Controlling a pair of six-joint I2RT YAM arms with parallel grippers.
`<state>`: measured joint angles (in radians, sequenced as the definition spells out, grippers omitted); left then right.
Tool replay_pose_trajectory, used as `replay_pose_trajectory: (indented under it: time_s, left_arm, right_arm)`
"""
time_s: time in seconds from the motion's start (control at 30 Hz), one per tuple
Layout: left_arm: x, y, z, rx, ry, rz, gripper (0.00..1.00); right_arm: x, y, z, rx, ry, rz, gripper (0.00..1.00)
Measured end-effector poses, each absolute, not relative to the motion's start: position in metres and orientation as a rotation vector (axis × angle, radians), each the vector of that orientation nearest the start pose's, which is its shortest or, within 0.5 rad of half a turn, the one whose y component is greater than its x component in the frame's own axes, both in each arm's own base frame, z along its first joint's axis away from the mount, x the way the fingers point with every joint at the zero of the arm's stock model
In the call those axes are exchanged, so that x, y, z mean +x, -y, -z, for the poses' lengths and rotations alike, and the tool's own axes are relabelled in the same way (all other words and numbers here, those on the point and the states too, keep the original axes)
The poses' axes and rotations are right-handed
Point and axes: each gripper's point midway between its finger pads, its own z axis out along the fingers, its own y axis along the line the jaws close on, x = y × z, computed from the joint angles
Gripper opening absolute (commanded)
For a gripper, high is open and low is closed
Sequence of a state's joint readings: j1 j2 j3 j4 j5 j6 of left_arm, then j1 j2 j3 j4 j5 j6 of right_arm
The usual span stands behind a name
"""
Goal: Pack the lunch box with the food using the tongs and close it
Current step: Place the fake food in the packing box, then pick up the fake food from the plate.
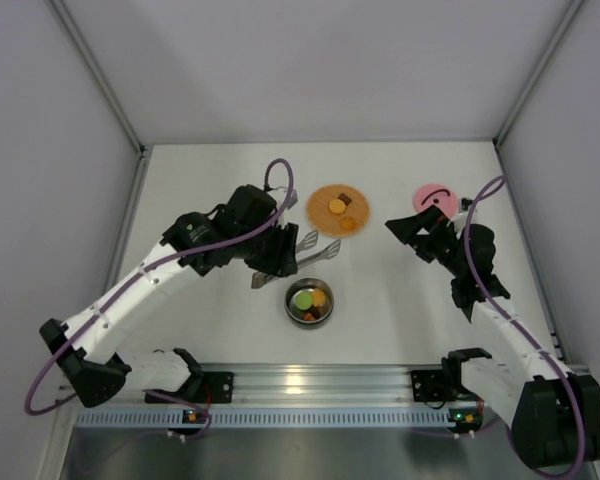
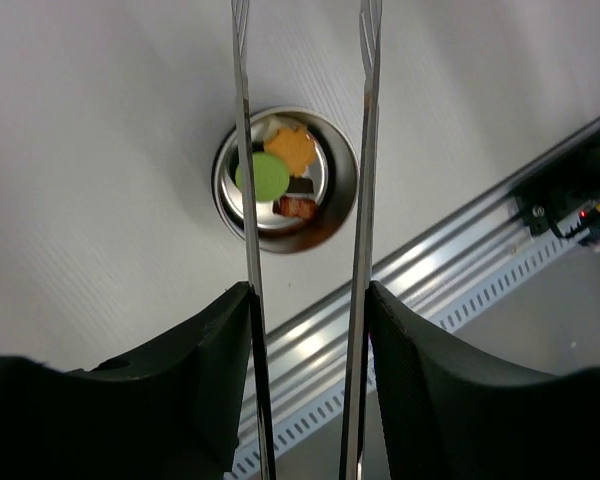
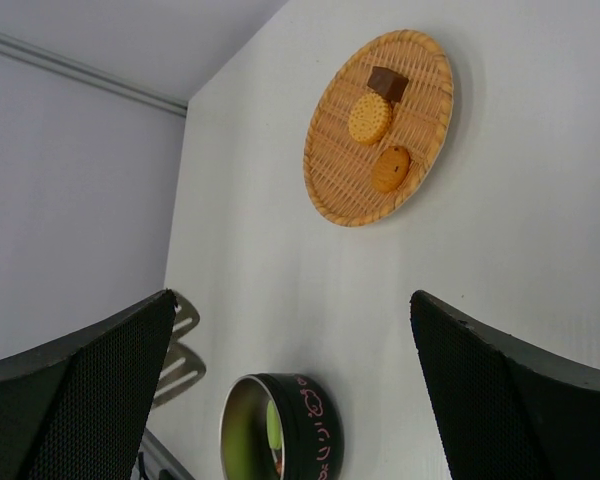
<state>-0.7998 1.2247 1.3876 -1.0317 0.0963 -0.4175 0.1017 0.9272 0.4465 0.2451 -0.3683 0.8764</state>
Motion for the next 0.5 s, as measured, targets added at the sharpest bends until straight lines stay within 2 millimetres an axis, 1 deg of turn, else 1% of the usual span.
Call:
replay_pose_trajectory:
  time_s: [0.07, 0.17, 0.4, 0.5]
  left_arm:
    - [0.199, 0.243, -0.246, 0.503, -2.488, 0.585, 0.53]
    - [0.234, 0.262, -0.240, 0.465, -2.479, 0.510, 0.53]
    - [0.315, 0.308, -0.221, 0.394, -2.452, 0.334, 0.54]
    - [0.338, 0.321, -0.209, 0.376, -2.450, 0.278, 0.54]
  right_arm:
    - [0.309, -0.125, -0.186, 0.457, -1.857, -1.012, 1.00]
    - [0.309, -0.125, -0.186, 0.457, -1.857, -1.013, 1.00]
    - [0.309, -0.125, -0.186, 0.458, -1.855, -1.013, 1.00]
    - [0.309, -0.125, -0.187, 0.457, -1.854, -1.014, 0.99]
